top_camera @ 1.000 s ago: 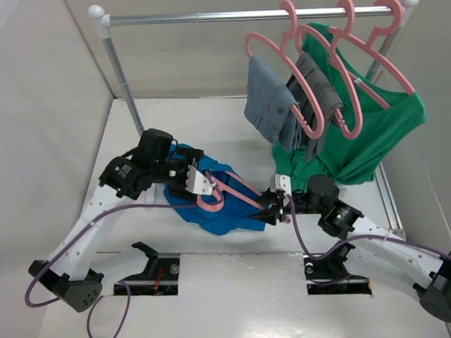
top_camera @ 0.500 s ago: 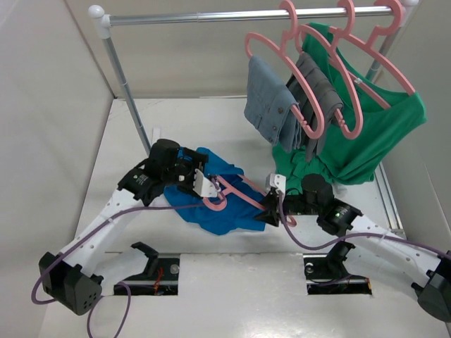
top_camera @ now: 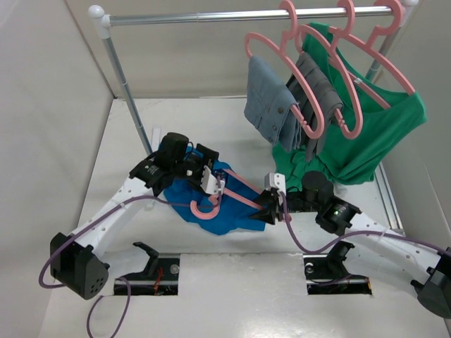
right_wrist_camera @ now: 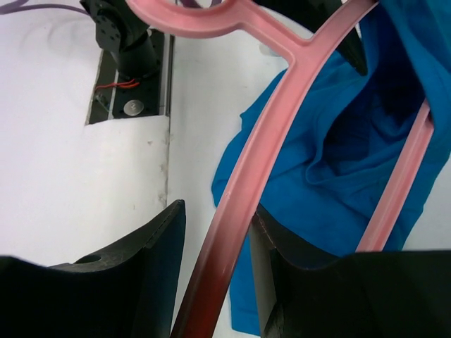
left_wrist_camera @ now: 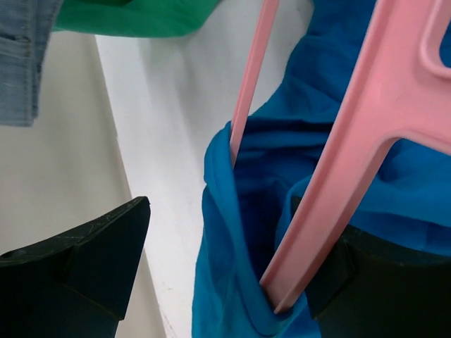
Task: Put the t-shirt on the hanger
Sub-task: Place tshirt on hanger
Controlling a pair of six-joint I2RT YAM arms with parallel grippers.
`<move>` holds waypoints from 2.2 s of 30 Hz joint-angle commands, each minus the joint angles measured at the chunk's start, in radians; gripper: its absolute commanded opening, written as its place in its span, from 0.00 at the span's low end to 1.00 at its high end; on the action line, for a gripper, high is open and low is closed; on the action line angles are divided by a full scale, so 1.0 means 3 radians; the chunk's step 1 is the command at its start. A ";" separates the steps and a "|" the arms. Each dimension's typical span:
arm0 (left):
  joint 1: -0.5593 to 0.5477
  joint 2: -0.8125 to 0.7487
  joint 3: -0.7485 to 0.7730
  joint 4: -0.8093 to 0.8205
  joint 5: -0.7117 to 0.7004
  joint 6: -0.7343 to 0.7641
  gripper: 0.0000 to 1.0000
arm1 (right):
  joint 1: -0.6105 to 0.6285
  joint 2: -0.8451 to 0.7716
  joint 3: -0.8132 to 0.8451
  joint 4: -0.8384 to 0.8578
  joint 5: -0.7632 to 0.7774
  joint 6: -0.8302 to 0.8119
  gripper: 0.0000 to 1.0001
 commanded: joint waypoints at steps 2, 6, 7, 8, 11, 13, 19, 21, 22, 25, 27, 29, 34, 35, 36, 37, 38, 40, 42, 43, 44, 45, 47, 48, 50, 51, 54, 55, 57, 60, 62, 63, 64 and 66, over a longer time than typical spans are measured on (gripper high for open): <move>0.0081 -0.0065 -0.0179 -0.0085 0.0000 0.0189 0.77 | 0.0012 -0.0021 0.0275 0.0547 -0.0177 -0.0076 0.00; 0.0169 0.0139 0.0152 -0.0794 -0.0004 0.0655 0.77 | -0.0019 -0.0021 0.0305 0.0511 -0.0146 -0.0076 0.00; 0.0169 0.0246 0.0199 -0.0898 -0.0004 0.0706 0.77 | -0.0019 -0.0021 0.0306 0.0511 -0.0146 -0.0076 0.00; 0.0169 0.0293 0.0235 -0.0970 -0.0065 0.0706 0.77 | -0.0019 -0.0021 0.0336 0.0511 -0.0146 -0.0076 0.00; 0.0169 0.0452 0.0271 -0.1103 -0.0188 0.0737 0.70 | -0.0019 -0.0021 0.0367 0.0480 -0.0146 -0.0076 0.00; 0.0169 0.0487 0.0271 -0.1104 -0.0229 0.0773 0.57 | -0.0019 0.0009 0.0367 0.0480 -0.0146 -0.0076 0.00; 0.0133 0.0457 0.0307 -0.0940 -0.0103 0.0548 0.00 | -0.0049 0.0009 0.0398 0.0480 -0.0146 -0.0076 0.00; 0.0133 0.0457 0.0388 -0.0991 -0.0025 0.0472 0.00 | -0.0049 0.0009 0.0398 0.0480 -0.0146 -0.0076 0.00; 0.0133 0.0427 0.0419 -0.1032 0.0066 0.0471 0.00 | -0.0049 0.0009 0.0398 0.0450 -0.0146 -0.0107 0.00; 0.0103 0.0350 0.0506 -0.1226 0.0261 0.0471 0.00 | -0.0049 0.0040 0.0398 0.0450 -0.0111 -0.0107 0.00; 0.0052 0.0283 0.0553 -0.1292 0.0455 0.0431 0.00 | -0.0049 0.0081 0.0433 0.0450 -0.0110 -0.0143 0.00; -0.0015 0.0161 0.0553 -0.1293 0.0603 0.0364 0.02 | -0.0049 0.0203 0.0510 0.0450 -0.0110 -0.0209 0.00; -0.0214 0.0017 0.0456 -0.1257 0.0727 0.0165 0.07 | -0.0049 0.0372 0.0643 0.0450 -0.0110 -0.0316 0.00; -0.0215 0.0017 0.0410 -0.1257 0.0727 0.0164 0.07 | -0.0049 0.0423 0.0694 0.0450 -0.0110 -0.0317 0.00; -0.0245 -0.0013 0.0409 -0.1257 0.0727 0.0134 0.07 | -0.0049 0.0459 0.0730 0.0450 -0.0110 -0.0347 0.00; -0.0245 -0.0013 0.0409 -0.1257 0.0727 0.0134 0.07 | -0.0049 0.0459 0.0730 0.0450 -0.0110 -0.0347 0.00; -0.0245 -0.0013 0.0379 -0.1257 0.0727 0.0088 0.05 | -0.0049 0.0495 0.0730 0.0450 -0.0080 -0.0347 0.00; -0.0245 -0.0013 0.0379 -0.1221 0.0768 -0.0004 0.00 | -0.0049 0.0495 0.0730 0.0450 -0.0049 -0.0378 0.00; -0.0245 -0.0044 0.0414 -0.1048 0.0803 -0.0167 0.00 | -0.0049 0.0561 0.0730 0.0450 -0.0003 -0.0378 0.00; -0.0245 -0.0044 0.0414 -0.0992 0.0773 -0.0350 0.00 | -0.0080 0.0562 0.0730 0.0450 0.0028 -0.0378 0.00; -0.0245 -0.0044 0.0445 -0.0880 0.0742 -0.0458 0.00 | -0.0080 0.0592 0.0730 0.0450 0.0104 -0.0378 0.00; -0.0245 -0.0044 0.0445 -0.0823 0.0691 -0.0566 0.00 | -0.0120 0.0592 0.0730 0.0450 0.0165 -0.0378 0.00; -0.0245 -0.0044 0.0400 -0.0690 0.0493 -0.0907 0.00 | -0.0156 0.0628 0.0730 0.0389 0.0552 -0.0337 0.22; -0.0245 -0.0044 0.0364 -0.0532 0.0421 -0.1036 0.00 | -0.0157 0.0628 0.0730 0.0327 0.0716 -0.0307 0.40; -0.0108 -0.0074 0.0292 -0.0485 0.0374 -0.1185 0.00 | -0.0157 0.0587 0.0842 0.0031 0.1170 -0.0265 0.62; -0.0077 -0.0075 0.0251 -0.0485 0.0339 -0.1292 0.00 | -0.0157 0.0521 0.0878 -0.0061 0.1320 -0.0265 0.72; -0.0076 -0.0105 0.0180 -0.0525 0.0292 -0.1400 0.00 | -0.0080 0.0286 0.0945 -0.0353 0.2034 -0.0128 0.82; -0.0076 -0.0105 0.0149 -0.0526 0.0262 -0.1547 0.00 | 0.0011 0.0210 0.0945 -0.0404 0.2235 -0.0082 0.82; -0.0076 -0.0141 0.0052 -0.0480 0.0231 -0.1701 0.00 | 0.0119 -0.0005 0.0945 -0.0537 0.2649 0.0163 0.82; -0.0076 -0.0207 -0.0030 -0.0439 0.0231 -0.1870 0.00 | 0.0374 -0.0215 0.0945 -0.0720 0.3263 0.0515 0.88; -0.0046 -0.0208 -0.0066 -0.0378 0.0185 -0.1998 0.00 | 0.0639 -0.0216 0.0985 -0.0985 0.3687 0.0796 0.89; -0.0046 -0.0208 -0.0066 -0.0377 0.0185 -0.2029 0.00 | 0.0762 -0.0216 0.1026 -0.1094 0.3866 0.0879 0.89; -0.0010 -0.0208 -0.0097 -0.0377 0.0154 -0.2029 0.00 | 0.0905 -0.0216 0.1072 -0.1196 0.4298 0.0956 0.87; 0.0020 -0.0208 -0.0097 -0.0377 0.0154 -0.2029 0.00 | 0.1354 -0.0088 0.1245 -0.1406 0.4791 0.1074 0.87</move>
